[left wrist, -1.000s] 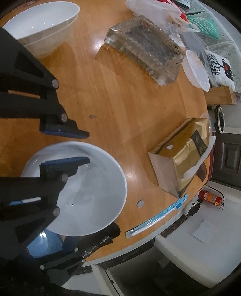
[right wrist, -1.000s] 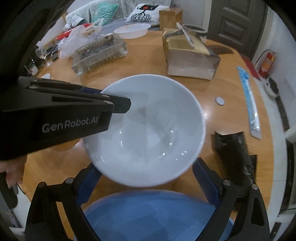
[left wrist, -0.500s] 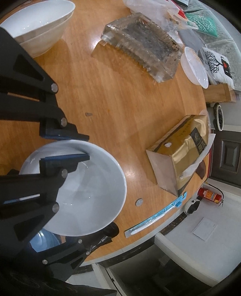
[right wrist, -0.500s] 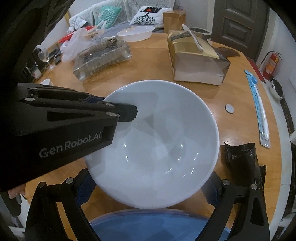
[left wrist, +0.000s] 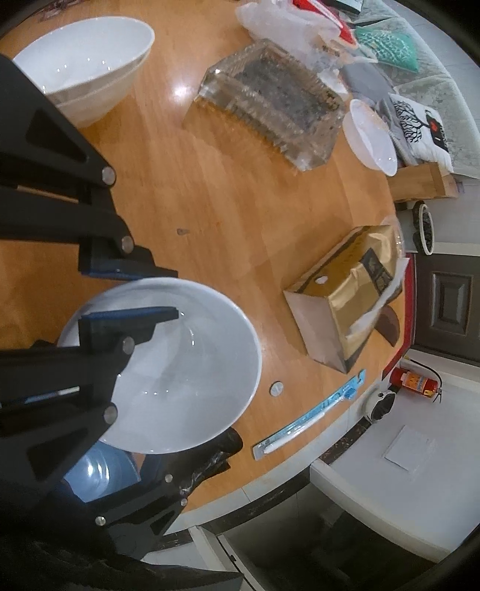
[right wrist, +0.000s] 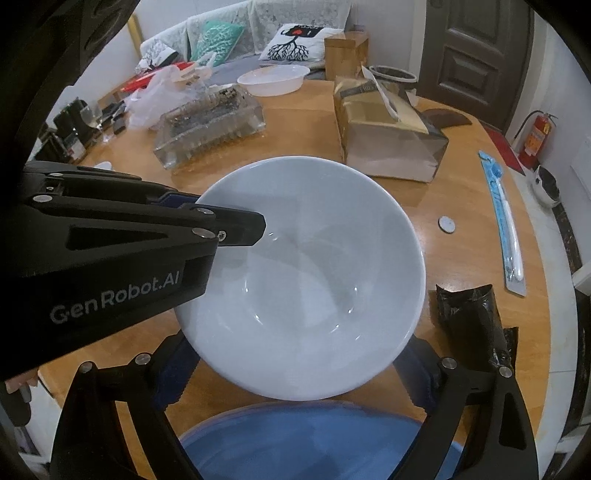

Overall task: Organize plates and bowls
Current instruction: 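Lower the held white bowl with the left tool into the second white bowl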

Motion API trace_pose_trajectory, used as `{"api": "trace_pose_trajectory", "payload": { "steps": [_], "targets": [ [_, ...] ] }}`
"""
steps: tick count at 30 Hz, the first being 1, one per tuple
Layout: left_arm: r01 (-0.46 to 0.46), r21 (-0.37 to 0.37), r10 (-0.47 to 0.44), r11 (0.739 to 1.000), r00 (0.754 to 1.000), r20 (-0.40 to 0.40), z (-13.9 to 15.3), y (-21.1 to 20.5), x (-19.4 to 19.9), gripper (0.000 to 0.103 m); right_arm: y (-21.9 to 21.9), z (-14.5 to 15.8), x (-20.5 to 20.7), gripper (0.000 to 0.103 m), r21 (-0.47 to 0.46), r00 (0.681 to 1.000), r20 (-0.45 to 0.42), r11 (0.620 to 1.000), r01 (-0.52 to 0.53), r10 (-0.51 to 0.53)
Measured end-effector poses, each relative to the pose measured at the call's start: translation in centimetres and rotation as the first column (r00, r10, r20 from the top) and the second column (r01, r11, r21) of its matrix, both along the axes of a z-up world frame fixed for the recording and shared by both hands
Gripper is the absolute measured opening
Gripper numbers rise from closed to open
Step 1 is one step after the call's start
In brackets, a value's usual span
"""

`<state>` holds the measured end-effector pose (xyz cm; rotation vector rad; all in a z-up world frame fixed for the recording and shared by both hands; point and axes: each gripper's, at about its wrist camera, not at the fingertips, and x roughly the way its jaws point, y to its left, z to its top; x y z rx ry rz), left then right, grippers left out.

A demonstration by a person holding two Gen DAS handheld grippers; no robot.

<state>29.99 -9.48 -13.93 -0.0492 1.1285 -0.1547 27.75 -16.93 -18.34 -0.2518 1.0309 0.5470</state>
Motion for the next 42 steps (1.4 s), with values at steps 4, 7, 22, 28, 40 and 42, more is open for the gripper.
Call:
{"api": "trace_pose_trajectory", "payload": {
  "steps": [4, 7, 22, 28, 40, 42],
  "targets": [
    [-0.008, -0.003, 0.008, 1.0, 1.0, 0.018, 1.2, 0.7, -0.8, 0.01, 0.4, 1.3, -0.7, 0.091, 0.009, 1.0, 0.024, 1.0, -0.01, 0.01],
    [-0.014, -0.003, 0.014, 1.0, 0.999, 0.039, 2.4, 1.5, -1.4, 0.01, 1.1, 2.6, -1.5, 0.091, 0.009, 0.998, 0.052, 1.0, -0.021, 0.02],
    [-0.089, 0.002, 0.088, 0.996, 0.988, 0.124, 7.3, 8.4, -5.3, 0.01, 7.8, 7.6, -4.6, 0.091, 0.013, 0.984, 0.146, 0.995, -0.103, 0.1],
    [-0.127, 0.0, 0.125, 0.992, 0.982, 0.142, 8.3, 11.7, -6.6, 0.01, 11.1, 8.4, -5.3, 0.091, 0.008, 0.977, 0.164, 0.99, -0.143, 0.139],
    [-0.197, 0.012, 0.193, 0.98, 0.972, 0.133, 8.3, 18.1, -8.7, 0.01, 17.6, 8.0, -6.2, 0.09, -0.003, 0.962, 0.154, 0.974, -0.227, 0.225],
    [-0.201, 0.013, 0.198, 0.979, 0.972, 0.126, 8.0, 18.8, -8.8, 0.01, 18.5, 7.7, -6.3, 0.09, -0.005, 0.961, 0.145, 0.971, -0.239, 0.237]
  ]
}}
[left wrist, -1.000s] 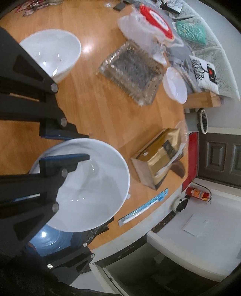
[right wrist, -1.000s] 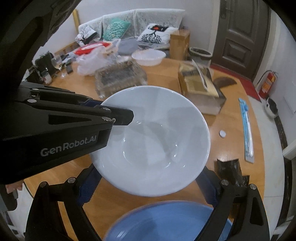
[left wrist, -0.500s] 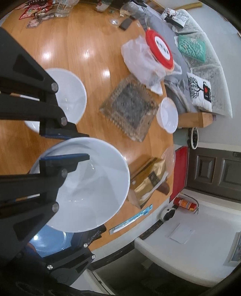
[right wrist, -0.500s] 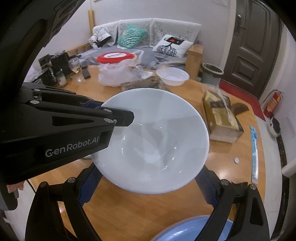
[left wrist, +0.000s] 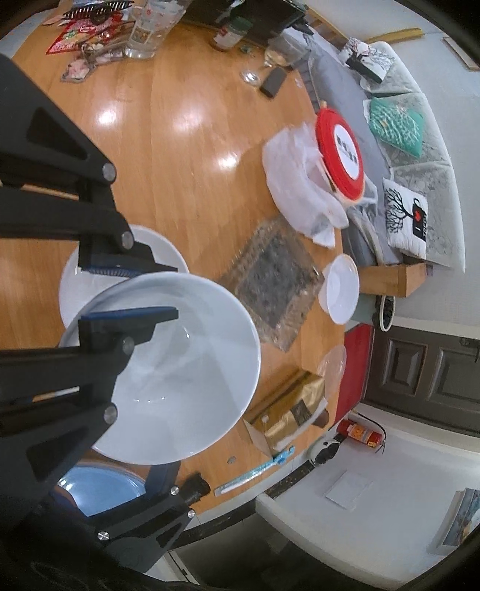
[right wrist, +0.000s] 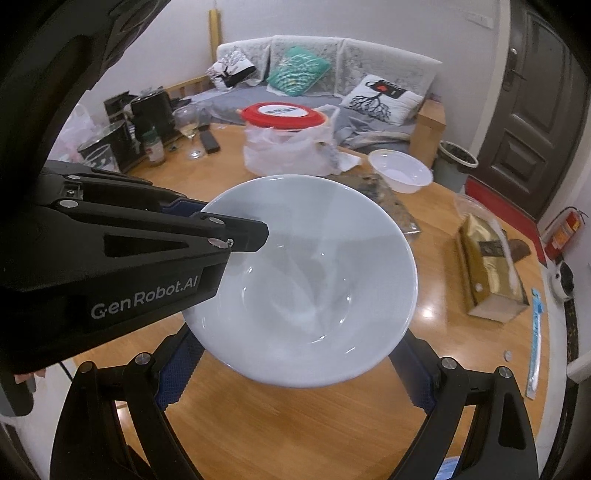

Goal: Organize plates and bowls

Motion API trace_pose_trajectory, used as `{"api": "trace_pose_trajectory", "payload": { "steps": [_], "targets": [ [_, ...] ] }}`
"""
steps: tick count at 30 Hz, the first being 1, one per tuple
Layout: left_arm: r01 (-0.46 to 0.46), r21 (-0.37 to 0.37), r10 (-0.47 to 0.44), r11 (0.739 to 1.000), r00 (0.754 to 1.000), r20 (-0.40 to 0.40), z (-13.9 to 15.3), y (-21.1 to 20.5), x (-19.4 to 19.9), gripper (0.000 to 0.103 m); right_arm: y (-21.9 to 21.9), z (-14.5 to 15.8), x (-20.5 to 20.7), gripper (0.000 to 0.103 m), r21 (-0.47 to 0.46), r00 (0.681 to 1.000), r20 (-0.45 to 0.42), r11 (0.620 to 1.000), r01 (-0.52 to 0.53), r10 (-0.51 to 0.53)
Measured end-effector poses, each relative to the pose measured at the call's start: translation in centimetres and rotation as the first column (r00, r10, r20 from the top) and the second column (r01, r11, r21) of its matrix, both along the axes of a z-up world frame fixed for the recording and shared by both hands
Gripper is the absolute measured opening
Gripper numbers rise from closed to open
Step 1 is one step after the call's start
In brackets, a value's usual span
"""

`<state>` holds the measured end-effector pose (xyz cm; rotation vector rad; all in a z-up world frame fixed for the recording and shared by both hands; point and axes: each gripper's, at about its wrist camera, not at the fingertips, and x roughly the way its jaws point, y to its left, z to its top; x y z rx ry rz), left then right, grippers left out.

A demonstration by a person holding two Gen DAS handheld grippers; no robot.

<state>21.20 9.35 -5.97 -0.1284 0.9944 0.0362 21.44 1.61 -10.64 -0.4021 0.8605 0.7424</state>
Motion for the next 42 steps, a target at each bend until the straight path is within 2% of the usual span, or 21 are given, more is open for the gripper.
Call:
{"api": "trace_pose_trajectory", "payload": {
  "steps": [8, 19, 42],
  "targets": [
    [-0.016, -0.007, 0.016, 1.0, 0.999, -0.046, -2.1, 2.7, -0.5, 0.01, 2.5, -1.6, -0.3, 0.09, -0.031, 0.999, -0.04, 0.999, -0.031, 0.03],
    [-0.028, -0.016, 0.026, 0.999, 0.996, -0.082, -4.0, 4.0, -0.6, 0.01, 4.0, -2.9, -0.6, 0.09, -0.067, 0.997, -0.068, 0.996, -0.051, 0.047],
    [-0.026, -0.012, 0.024, 1.0, 0.993, -0.113, -6.0, 3.8, 0.0, 0.01, 4.0, -4.1, -0.4, 0.09, -0.108, 0.995, -0.09, 0.993, -0.056, 0.046]
  ]
}}
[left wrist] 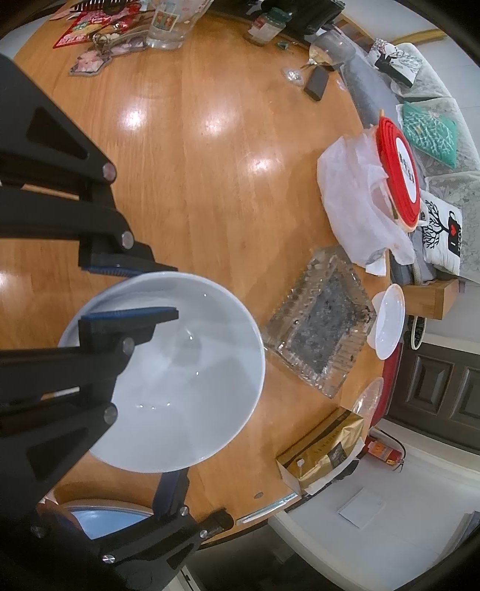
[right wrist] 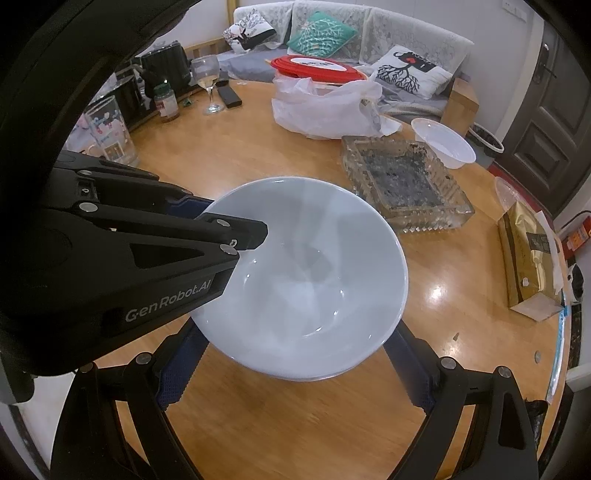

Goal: Organize plates and bowls

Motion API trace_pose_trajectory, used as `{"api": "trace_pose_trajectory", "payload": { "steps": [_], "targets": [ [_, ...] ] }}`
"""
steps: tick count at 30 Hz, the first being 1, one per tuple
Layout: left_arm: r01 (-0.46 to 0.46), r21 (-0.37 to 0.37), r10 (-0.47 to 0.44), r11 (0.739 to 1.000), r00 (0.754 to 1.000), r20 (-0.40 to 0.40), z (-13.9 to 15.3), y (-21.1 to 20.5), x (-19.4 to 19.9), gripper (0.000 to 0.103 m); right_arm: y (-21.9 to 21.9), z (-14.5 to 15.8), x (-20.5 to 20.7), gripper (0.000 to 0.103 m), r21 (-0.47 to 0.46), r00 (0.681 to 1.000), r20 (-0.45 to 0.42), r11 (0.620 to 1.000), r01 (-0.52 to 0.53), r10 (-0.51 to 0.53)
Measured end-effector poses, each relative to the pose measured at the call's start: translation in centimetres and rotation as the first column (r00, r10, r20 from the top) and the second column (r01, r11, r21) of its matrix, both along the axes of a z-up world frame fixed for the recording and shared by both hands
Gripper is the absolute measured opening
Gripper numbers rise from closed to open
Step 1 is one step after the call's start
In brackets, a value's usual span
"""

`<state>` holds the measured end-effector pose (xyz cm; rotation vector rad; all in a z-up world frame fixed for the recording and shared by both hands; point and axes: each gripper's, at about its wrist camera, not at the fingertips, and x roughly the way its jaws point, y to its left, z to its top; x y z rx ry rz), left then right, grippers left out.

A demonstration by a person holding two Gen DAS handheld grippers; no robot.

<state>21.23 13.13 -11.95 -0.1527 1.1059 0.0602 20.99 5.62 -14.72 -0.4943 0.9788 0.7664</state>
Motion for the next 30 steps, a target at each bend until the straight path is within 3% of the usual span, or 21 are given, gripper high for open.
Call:
{"api": "trace_pose_trajectory", "payload": {
  "steps": [9, 15, 23, 30],
  "targets": [
    [0.007, 0.032, -0.007, 0.999, 1.0, 0.004, -0.1, -0.5, -0.1, 0.011, -0.1, -0.1, -0.1, 0.09, -0.027, 1.0, 0.006, 1.0, 0.0, 0.0],
    [0.016, 0.1, -0.016, 0.995, 1.0, -0.007, -0.7, -1.3, -0.1, 0.012, -0.4, -0.3, -0.2, 0.09, -0.031, 1.0, -0.005, 1.0, 0.002, -0.002],
    [0.016, 0.097, -0.016, 0.995, 1.0, -0.004, -0.7, -1.4, -0.2, 0.014, -0.5, -0.4, -0.5, 0.09, -0.028, 1.0, 0.011, 1.0, -0.007, 0.007],
    [0.009, 0.031, -0.009, 0.999, 1.0, 0.002, -0.1, -0.7, -0.2, 0.019, -2.7, -0.8, -2.1, 0.093, 0.054, 0.997, 0.072, 0.998, -0.013, 0.009]
  ]
}}
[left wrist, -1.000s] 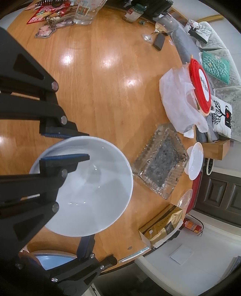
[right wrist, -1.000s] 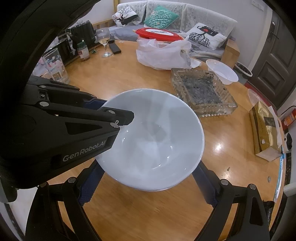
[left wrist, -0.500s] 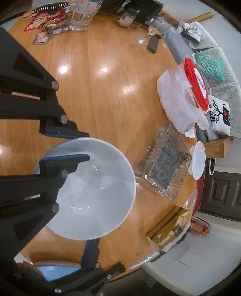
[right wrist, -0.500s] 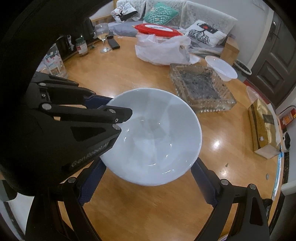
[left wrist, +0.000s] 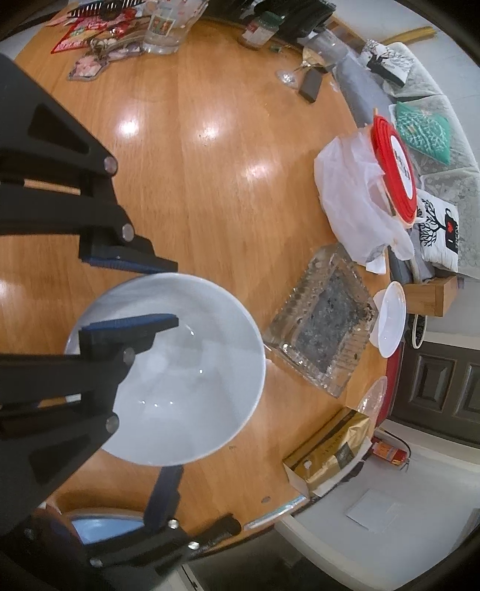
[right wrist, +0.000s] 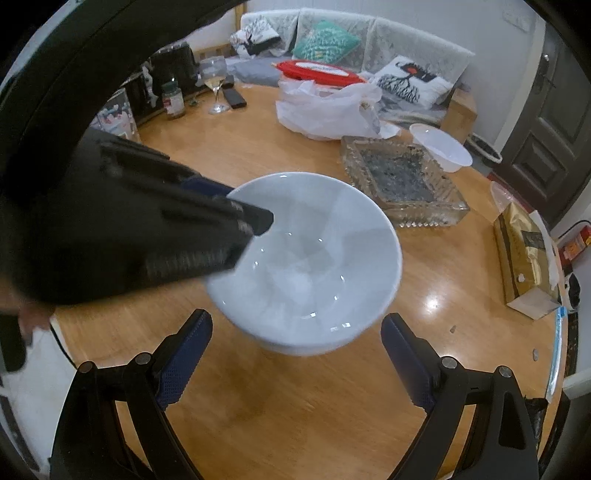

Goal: Organize plates and bowls

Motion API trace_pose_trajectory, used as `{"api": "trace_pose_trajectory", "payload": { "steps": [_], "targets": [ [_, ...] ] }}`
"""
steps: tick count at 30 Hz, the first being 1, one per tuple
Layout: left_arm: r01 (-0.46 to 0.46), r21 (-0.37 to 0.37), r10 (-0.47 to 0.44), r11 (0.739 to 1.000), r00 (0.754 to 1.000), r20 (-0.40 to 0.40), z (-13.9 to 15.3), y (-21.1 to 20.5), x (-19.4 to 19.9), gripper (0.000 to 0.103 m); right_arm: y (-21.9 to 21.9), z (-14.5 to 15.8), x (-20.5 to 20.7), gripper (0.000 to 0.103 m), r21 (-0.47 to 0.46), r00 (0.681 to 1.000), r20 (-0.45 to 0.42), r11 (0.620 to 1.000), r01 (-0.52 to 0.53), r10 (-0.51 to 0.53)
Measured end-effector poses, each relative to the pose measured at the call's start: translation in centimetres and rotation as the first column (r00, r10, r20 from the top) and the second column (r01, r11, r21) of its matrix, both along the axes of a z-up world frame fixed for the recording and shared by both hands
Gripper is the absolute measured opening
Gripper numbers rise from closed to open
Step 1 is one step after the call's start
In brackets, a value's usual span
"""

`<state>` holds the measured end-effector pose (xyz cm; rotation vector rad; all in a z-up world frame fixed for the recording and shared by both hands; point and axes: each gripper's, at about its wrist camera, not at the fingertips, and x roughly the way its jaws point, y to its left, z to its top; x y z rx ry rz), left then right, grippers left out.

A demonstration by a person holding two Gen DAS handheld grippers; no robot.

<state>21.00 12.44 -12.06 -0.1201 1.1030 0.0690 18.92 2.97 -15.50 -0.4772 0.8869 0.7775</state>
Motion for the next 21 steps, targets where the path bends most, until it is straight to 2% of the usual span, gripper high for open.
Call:
{"api": "trace_pose_trajectory", "payload": {
  "steps": [3, 10, 13, 21],
  "targets": [
    [0.01, -0.008, -0.01, 1.0, 1.0, -0.003, 0.0, -0.1, 0.3, 0.023, -1.4, -0.7, -0.5, 0.097, 0.096, 1.0, 0.017, 0.995, 0.022, -0.024],
    [0.02, -0.031, -0.02, 0.999, 1.0, -0.021, -0.5, 0.0, 1.2, 0.027, -1.4, -3.5, 0.4, 0.098, 0.14, 0.997, -0.053, 0.989, 0.057, -0.05],
    [0.029, -0.054, -0.03, 0.998, 0.999, -0.023, -0.9, 0.4, 1.6, 0.027, -0.9, -4.0, 1.0, 0.097, 0.158, 0.998, -0.046, 0.986, 0.049, -0.042],
    [0.061, -0.118, -0.065, 0.991, 0.997, -0.032, -1.8, 1.1, 2.1, 0.027, 1.2, -5.7, 2.4, 0.098, 0.122, 0.999, -0.051, 0.992, 0.019, -0.012]
  ]
}}
